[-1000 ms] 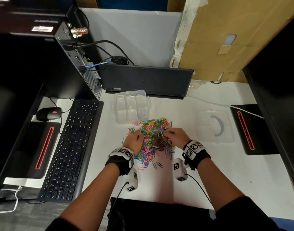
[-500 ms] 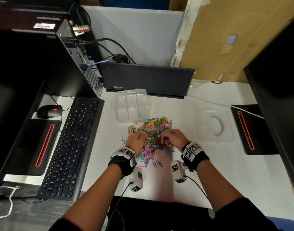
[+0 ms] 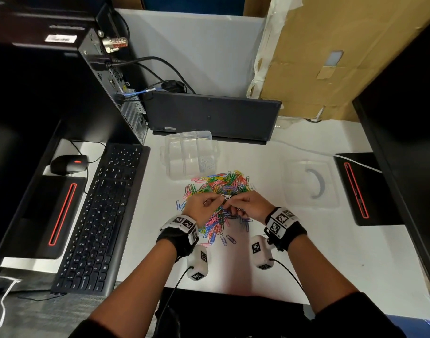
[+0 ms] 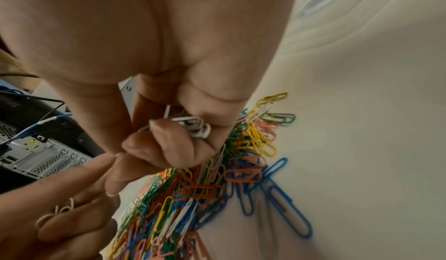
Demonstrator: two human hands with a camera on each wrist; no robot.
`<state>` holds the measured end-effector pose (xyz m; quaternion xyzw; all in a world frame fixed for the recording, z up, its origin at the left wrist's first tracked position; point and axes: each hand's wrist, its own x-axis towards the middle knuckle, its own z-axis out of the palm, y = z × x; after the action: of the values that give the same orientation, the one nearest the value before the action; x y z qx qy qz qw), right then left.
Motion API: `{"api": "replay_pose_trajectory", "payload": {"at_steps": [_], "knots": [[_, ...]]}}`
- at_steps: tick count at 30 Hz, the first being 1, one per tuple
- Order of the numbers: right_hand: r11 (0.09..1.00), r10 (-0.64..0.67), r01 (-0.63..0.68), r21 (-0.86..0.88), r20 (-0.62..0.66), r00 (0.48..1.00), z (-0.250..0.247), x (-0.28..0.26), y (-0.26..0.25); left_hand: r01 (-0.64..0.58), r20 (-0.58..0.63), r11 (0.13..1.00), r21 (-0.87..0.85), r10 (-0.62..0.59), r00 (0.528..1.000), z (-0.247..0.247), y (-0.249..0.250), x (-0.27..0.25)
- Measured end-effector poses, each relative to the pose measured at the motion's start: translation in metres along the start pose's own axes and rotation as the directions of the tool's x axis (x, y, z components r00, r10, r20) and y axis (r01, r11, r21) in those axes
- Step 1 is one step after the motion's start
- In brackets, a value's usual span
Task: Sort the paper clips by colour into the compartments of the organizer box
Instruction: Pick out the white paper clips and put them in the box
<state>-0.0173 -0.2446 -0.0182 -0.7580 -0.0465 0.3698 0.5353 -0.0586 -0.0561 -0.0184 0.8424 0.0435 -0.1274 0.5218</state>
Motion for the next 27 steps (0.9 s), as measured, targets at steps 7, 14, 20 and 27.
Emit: {"api": "replay_pose_trajectory", "payload": {"at_steps": [7, 14, 20, 27], "knots": [[1.000, 0.007, -0.007, -0.006, -0.008, 1.000, -0.001, 0.000, -0.001, 0.108, -0.063, 0.977, -0.186, -0.121, 0.991, 0.003, 0.001, 0.003], [0.910, -0.154, 0.063, -0.409, -0.192, 0.969, -0.005, -0.002, -0.001, 0.271, -0.114, 0.915, -0.300, -0.316, 0.942, -0.005, -0.002, 0.004], [0.731, -0.211, 0.100, -0.675, -0.084, 0.974, 0.019, 0.011, -0.003, 0.345, 0.008, 0.799, -0.493, -0.392, 0.920, -0.014, 0.001, -0.003], [0.822, -0.295, 0.145, -0.551, -0.193, 0.936, 0.015, 0.006, 0.003, 0.376, 0.078, 0.756, -0.535, -0.399, 0.914, -0.016, 0.001, -0.014]]}}
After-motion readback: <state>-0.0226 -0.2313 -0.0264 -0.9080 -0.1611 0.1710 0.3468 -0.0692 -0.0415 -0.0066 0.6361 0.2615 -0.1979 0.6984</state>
